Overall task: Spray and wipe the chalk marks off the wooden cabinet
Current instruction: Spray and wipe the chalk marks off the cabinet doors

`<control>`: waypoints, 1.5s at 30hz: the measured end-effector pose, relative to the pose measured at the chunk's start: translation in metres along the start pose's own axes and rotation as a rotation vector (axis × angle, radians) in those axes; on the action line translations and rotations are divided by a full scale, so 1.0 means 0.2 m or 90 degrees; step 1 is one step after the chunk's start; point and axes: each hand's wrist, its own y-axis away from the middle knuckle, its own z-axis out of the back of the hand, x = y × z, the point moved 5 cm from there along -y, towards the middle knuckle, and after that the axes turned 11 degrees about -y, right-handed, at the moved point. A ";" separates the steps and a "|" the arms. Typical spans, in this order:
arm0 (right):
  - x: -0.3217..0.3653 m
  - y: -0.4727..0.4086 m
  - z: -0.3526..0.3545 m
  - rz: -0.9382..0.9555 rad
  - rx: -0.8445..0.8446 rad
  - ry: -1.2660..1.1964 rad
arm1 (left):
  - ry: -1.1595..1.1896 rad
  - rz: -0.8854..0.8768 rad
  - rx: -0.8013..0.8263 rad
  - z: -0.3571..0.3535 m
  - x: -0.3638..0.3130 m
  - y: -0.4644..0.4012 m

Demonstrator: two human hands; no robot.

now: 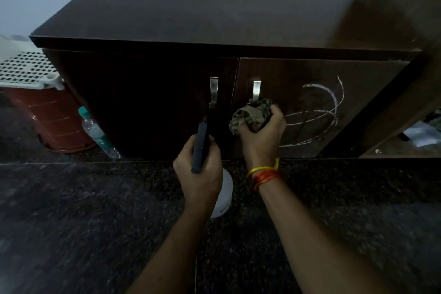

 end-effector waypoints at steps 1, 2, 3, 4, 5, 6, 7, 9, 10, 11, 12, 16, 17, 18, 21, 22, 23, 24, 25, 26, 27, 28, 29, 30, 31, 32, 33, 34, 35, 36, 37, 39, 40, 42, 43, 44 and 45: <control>-0.03 0.01 0.00 0.002 0.011 0.006 | -0.002 0.000 0.000 0.00 0.00 0.00; -0.06 0.02 0.00 -0.005 0.016 0.019 | -0.002 0.001 0.001 0.00 0.01 0.00; -0.10 0.03 0.01 -0.020 0.011 0.036 | 0.000 0.002 0.004 0.00 0.01 0.00; -0.13 0.03 0.02 -0.039 -0.002 0.055 | 0.002 0.004 0.008 0.00 0.01 0.01; -0.15 0.02 0.03 -0.043 -0.024 0.070 | 0.003 0.003 0.009 0.00 0.02 0.01; -0.15 0.00 0.03 -0.036 -0.053 0.076 | 0.005 0.000 0.008 0.01 0.02 0.00; -0.14 -0.01 0.03 -0.030 -0.084 0.067 | 0.005 -0.001 0.006 0.01 0.03 0.00; -0.09 -0.04 0.01 -0.038 -0.134 0.020 | 0.001 0.002 0.004 0.01 0.05 -0.01; -0.07 -0.05 -0.01 -0.037 -0.147 -0.005 | -0.002 0.003 0.003 0.00 0.06 -0.02; -0.07 -0.05 -0.01 -0.034 -0.148 -0.019 | -0.005 0.003 0.004 0.00 0.06 -0.02; -0.07 -0.05 -0.02 -0.029 -0.141 -0.017 | -0.005 0.002 0.007 0.00 0.06 -0.02; -0.25 0.00 -0.01 -0.066 -0.088 0.049 | 0.000 -0.003 0.017 -0.01 0.05 -0.03; -0.32 0.01 -0.02 -0.110 -0.076 0.060 | 0.002 0.000 0.020 -0.01 0.05 -0.03; -0.37 0.02 -0.02 -0.166 -0.065 0.064 | 0.006 0.002 0.024 -0.01 0.06 -0.03; -0.44 0.01 -0.03 -0.294 -0.097 -0.003 | 0.012 0.008 0.046 0.00 0.09 -0.04; -0.44 0.01 -0.05 -0.333 -0.118 -0.057 | 0.008 0.010 0.048 0.00 0.10 -0.04; -0.42 0.01 -0.06 -0.365 -0.125 -0.120 | 0.003 0.011 0.048 0.00 0.11 -0.05; -0.39 0.02 -0.09 -0.387 -0.121 -0.168 | -0.004 0.011 0.046 0.00 0.11 -0.06; -0.36 0.03 -0.10 -0.390 -0.120 -0.196 | -0.009 0.012 0.044 -0.01 0.11 -0.07; -0.34 0.04 -0.10 -0.373 -0.124 -0.199 | -0.012 0.010 0.042 -0.01 0.11 -0.08; -0.34 0.04 -0.09 -0.343 -0.135 -0.196 | -0.012 0.007 0.039 -0.01 0.11 -0.09; -0.34 0.05 -0.07 -0.311 -0.154 -0.190 | -0.013 0.003 0.036 -0.02 0.11 -0.10; -0.36 0.05 -0.06 -0.288 -0.177 -0.183 | -0.012 -0.001 0.035 -0.02 0.11 -0.10; -0.38 0.05 -0.05 -0.280 -0.191 -0.183 | -0.011 -0.005 0.035 -0.01 0.10 -0.11; -0.41 0.06 -0.05 -0.286 -0.200 -0.192 | -0.012 -0.011 0.036 -0.01 0.10 -0.11; -0.46 0.08 -0.07 -0.309 -0.201 -0.209 | -0.015 -0.015 0.039 -0.01 0.11 -0.11; -0.52 0.10 -0.09 -0.342 -0.203 -0.218 | -0.018 -0.012 0.043 -0.01 0.11 -0.11; -0.60 0.12 -0.11 -0.381 -0.205 -0.204 | -0.018 -0.006 0.047 0.00 0.12 -0.10; -0.66 0.14 -0.11 -0.412 -0.201 -0.180 | -0.017 -0.001 0.047 0.00 0.14 -0.10; -0.73 0.14 -0.10 -0.445 -0.174 -0.159 | -0.018 -0.002 0.047 0.01 0.15 -0.10; -0.76 0.14 -0.10 -0.493 -0.127 -0.155 | -0.017 -0.002 0.049 0.01 0.16 -0.09; -0.77 0.14 -0.10 -0.595 -0.011 -0.178 | -0.015 0.003 0.057 0.03 0.18 -0.09; -0.77 0.14 -0.09 -0.617 -0.002 -0.197 | -0.020 0.005 0.055 0.03 0.18 -0.10; -0.74 0.11 -0.09 -0.571 -0.064 -0.209 | -0.017 0.008 0.045 0.04 0.19 -0.11; -0.73 0.12 -0.11 -0.533 -0.128 -0.218 | -0.018 0.006 0.036 0.03 0.19 -0.11; -0.70 0.13 -0.13 -0.502 -0.178 -0.225 | -0.018 0.003 0.034 0.02 0.18 -0.12; -0.70 0.14 -0.15 -0.474 -0.204 -0.229 | -0.010 0.000 0.038 0.01 0.17 -0.12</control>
